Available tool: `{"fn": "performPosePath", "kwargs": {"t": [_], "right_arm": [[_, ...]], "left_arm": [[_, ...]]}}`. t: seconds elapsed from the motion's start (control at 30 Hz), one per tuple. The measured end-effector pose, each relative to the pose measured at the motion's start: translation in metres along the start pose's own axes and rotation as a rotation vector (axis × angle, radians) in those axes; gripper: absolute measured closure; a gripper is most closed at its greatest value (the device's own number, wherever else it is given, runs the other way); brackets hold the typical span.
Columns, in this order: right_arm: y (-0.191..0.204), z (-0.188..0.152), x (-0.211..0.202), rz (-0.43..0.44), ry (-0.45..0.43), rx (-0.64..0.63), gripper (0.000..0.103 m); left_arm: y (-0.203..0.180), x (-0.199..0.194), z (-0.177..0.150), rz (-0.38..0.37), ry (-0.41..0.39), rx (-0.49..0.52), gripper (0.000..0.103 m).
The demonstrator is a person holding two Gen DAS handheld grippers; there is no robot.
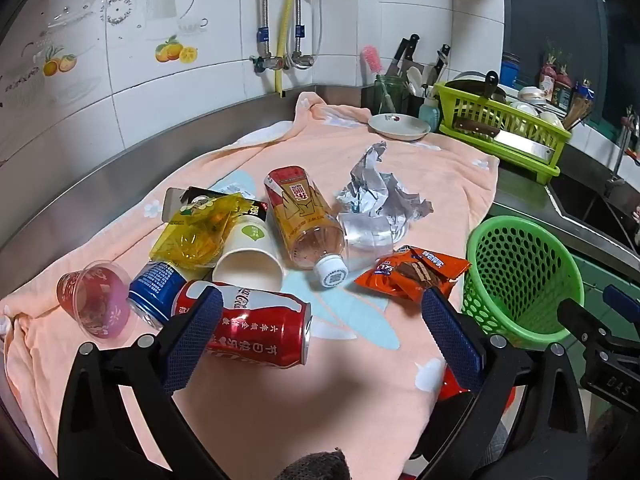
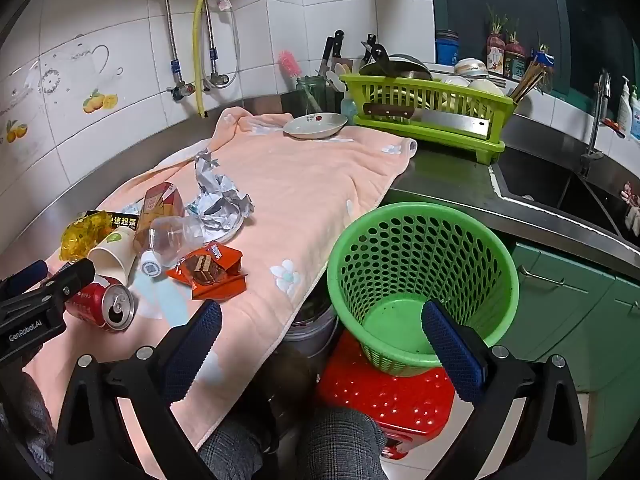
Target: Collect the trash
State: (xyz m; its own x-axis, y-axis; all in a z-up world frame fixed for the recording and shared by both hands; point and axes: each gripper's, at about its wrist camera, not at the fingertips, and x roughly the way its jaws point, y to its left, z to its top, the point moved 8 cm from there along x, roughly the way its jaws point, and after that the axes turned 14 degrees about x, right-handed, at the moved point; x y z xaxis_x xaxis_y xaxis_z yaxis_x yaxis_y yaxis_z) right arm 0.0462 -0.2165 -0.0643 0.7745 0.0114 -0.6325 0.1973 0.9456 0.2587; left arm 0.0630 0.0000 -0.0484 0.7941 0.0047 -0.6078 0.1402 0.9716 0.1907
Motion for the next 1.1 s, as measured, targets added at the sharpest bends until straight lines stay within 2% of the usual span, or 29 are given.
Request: {"fn": "performPosePath", "kwargs": {"t": [1.1], "right_arm": [[0.0007, 0.0006, -0.0041, 0.010, -0.004, 0.013, 0.006]], "left_arm": [[-0.0034, -0.0067, 0.0039, -0.012, -0.012, 0.005, 0.005]]}}
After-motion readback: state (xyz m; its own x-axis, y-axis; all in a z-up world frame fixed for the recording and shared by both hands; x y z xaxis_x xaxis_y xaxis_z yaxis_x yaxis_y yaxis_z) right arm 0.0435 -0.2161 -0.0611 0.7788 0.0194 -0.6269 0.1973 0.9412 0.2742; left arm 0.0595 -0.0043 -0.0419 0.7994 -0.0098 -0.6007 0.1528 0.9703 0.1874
